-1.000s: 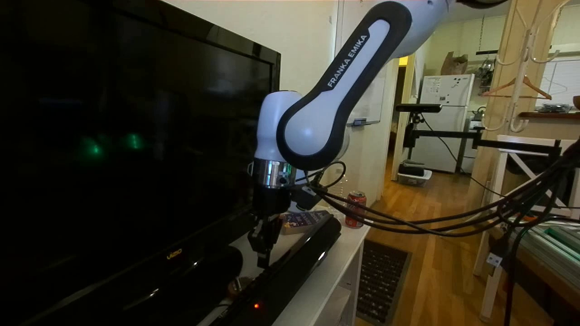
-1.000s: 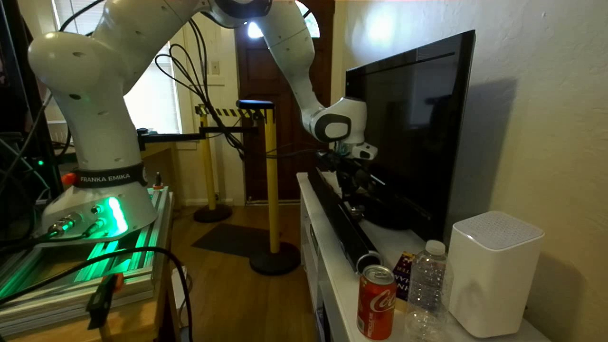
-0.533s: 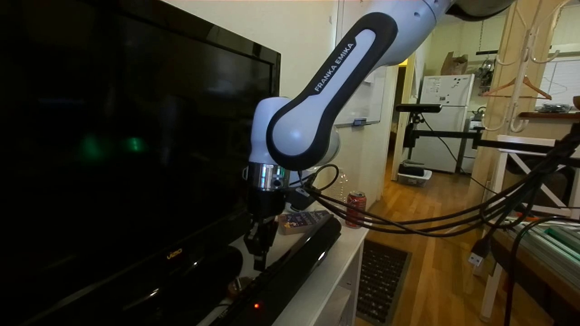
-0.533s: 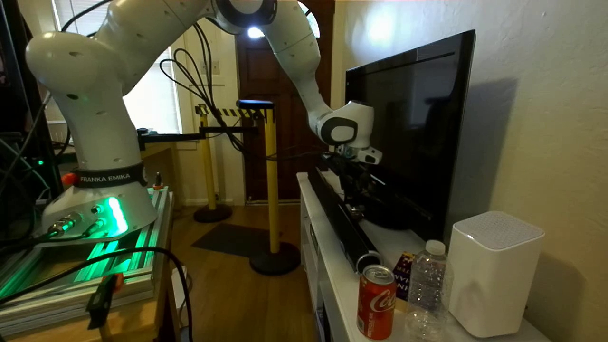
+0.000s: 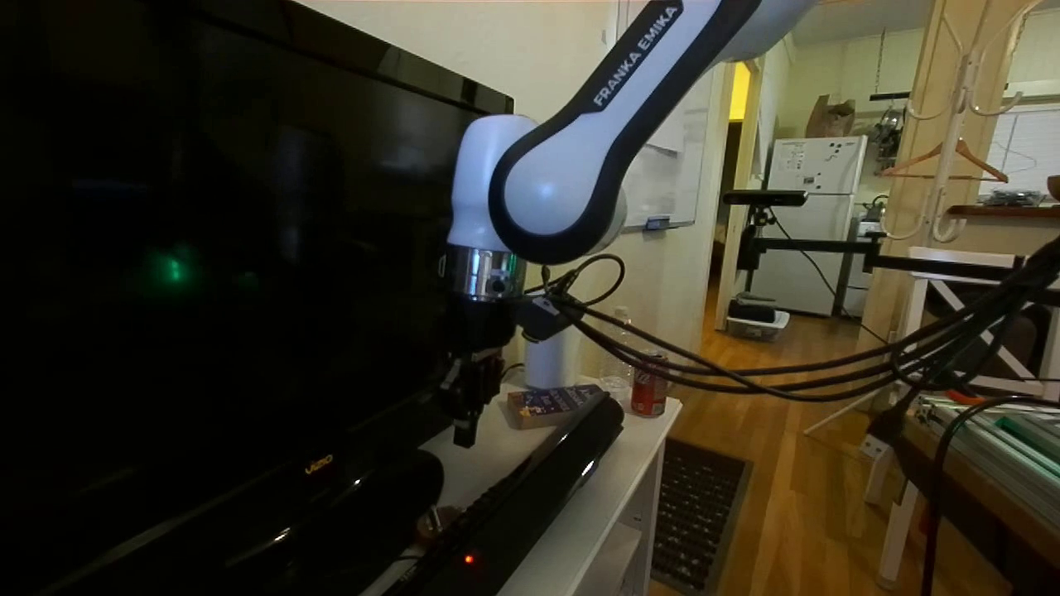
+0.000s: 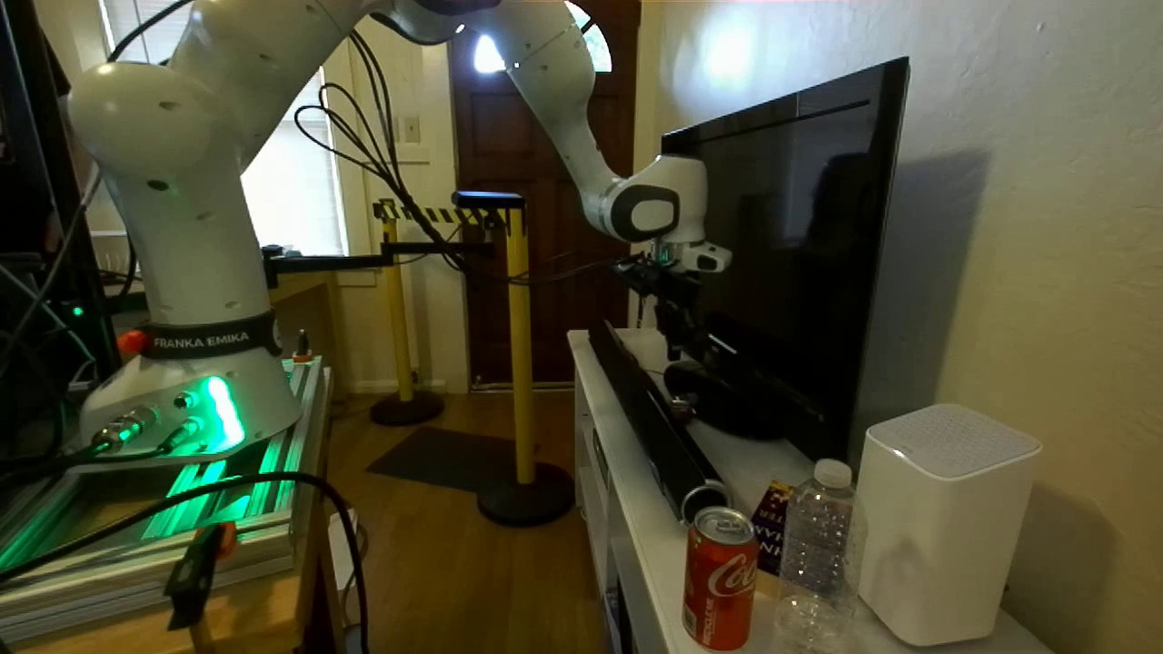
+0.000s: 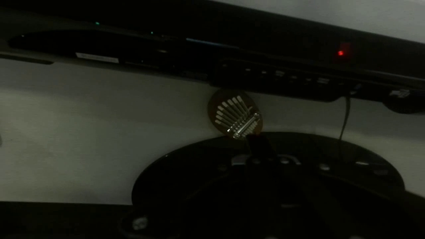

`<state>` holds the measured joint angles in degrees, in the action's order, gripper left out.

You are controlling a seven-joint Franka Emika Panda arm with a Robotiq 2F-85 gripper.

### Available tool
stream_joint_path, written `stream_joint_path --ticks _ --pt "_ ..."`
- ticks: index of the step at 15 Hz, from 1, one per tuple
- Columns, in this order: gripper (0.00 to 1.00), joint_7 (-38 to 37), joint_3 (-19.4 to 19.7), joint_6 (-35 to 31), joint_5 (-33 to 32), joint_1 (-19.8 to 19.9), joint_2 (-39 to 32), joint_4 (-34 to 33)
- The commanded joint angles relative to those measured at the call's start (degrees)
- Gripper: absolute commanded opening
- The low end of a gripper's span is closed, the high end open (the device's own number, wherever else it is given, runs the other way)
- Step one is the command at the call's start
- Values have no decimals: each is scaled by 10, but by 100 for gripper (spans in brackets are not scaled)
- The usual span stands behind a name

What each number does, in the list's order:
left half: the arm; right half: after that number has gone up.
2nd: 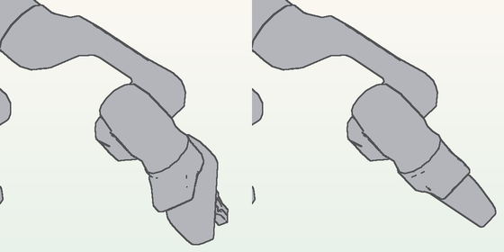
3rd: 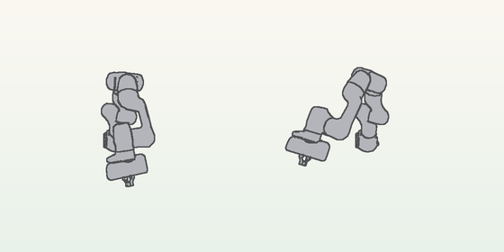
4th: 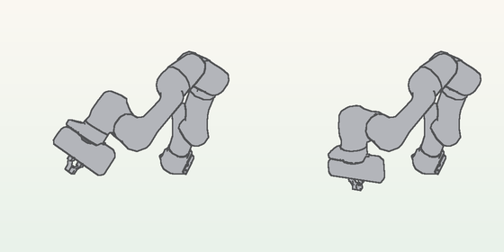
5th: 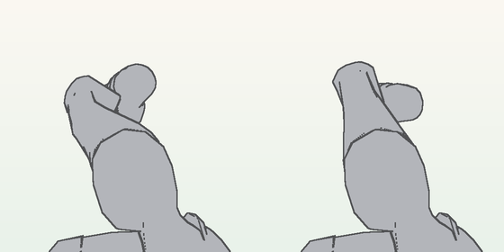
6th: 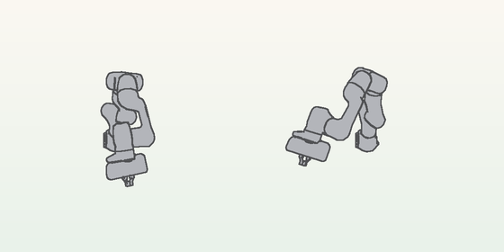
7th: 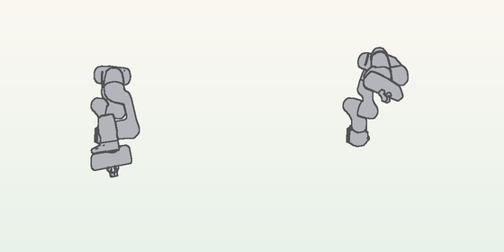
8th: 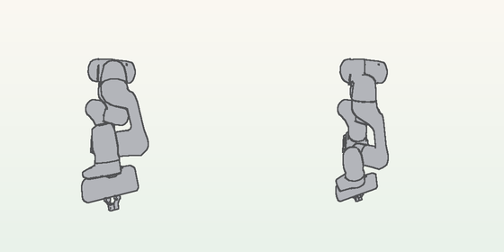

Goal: Press a button on the home theatre

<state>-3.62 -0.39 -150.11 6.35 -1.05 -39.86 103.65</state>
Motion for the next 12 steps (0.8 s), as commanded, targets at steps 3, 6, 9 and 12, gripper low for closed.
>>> stream_joint_path --ticks 3,6,9,12 --pt "41 -64 1 55 -3 -35 112 86" --pt "62 -80 -4 109 0 -42 164 113" --pt "82 -96 -3 159 -5 -45 211 137" --pt "100 -106 -2 204 -5 -41 248 158"
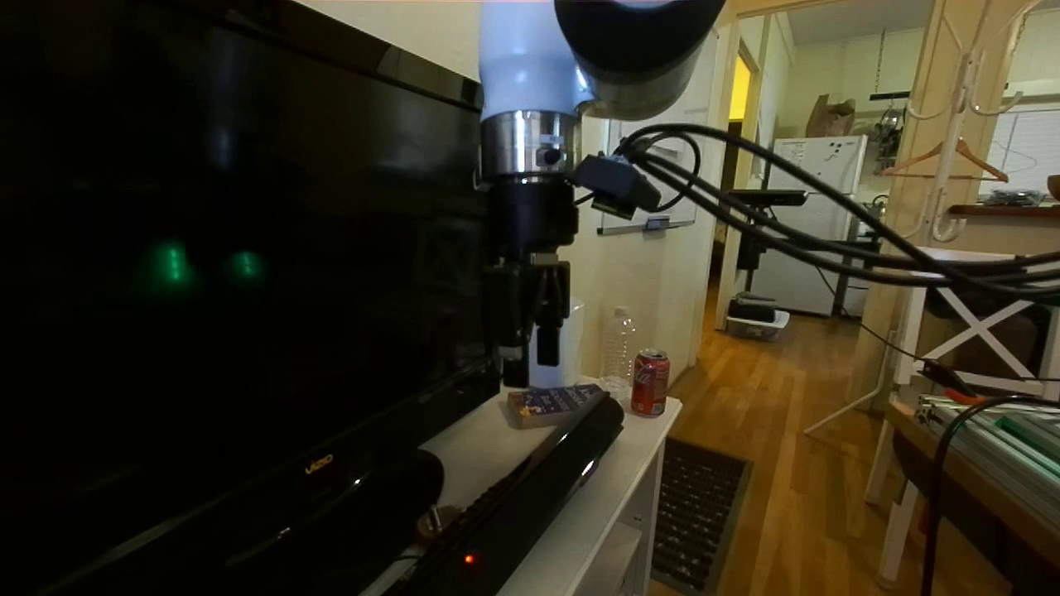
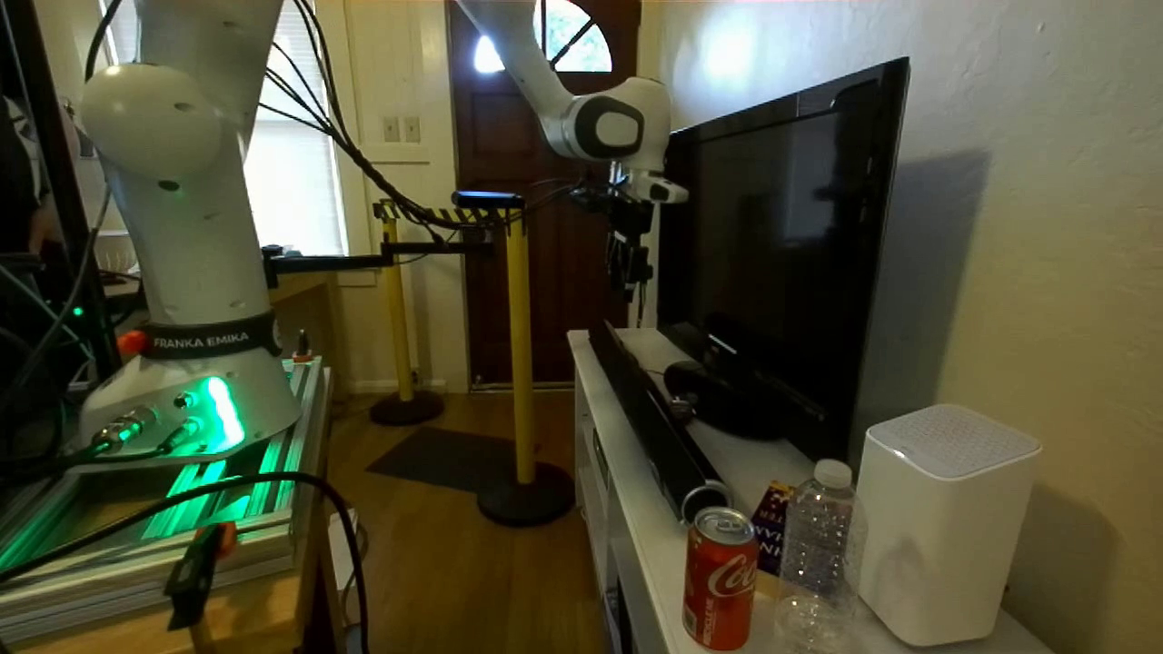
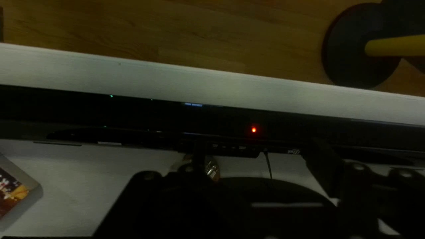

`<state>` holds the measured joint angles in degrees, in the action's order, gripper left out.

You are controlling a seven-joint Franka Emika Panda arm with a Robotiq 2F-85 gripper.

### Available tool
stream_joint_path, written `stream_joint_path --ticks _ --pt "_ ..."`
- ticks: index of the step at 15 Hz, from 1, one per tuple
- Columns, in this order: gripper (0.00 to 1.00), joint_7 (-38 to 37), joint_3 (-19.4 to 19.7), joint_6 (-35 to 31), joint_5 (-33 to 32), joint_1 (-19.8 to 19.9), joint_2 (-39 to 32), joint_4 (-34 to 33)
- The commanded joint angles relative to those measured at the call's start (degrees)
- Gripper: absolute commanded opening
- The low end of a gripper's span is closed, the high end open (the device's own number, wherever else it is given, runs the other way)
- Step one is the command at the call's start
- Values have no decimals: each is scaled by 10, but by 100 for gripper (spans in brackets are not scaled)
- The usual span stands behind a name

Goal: Press a button on the home theatre

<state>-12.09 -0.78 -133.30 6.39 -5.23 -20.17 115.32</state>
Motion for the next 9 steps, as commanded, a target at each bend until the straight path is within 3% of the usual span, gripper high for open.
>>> stream_joint_path --ticks 1,4,5,9 --pt "100 -25 2 52 -6 2 64 49" --pt "100 -49 6 75 -16 1 99 73" --pt "100 -25 0 65 -3 6 60 39" --pt "100 -35 1 70 -4 7 85 60"
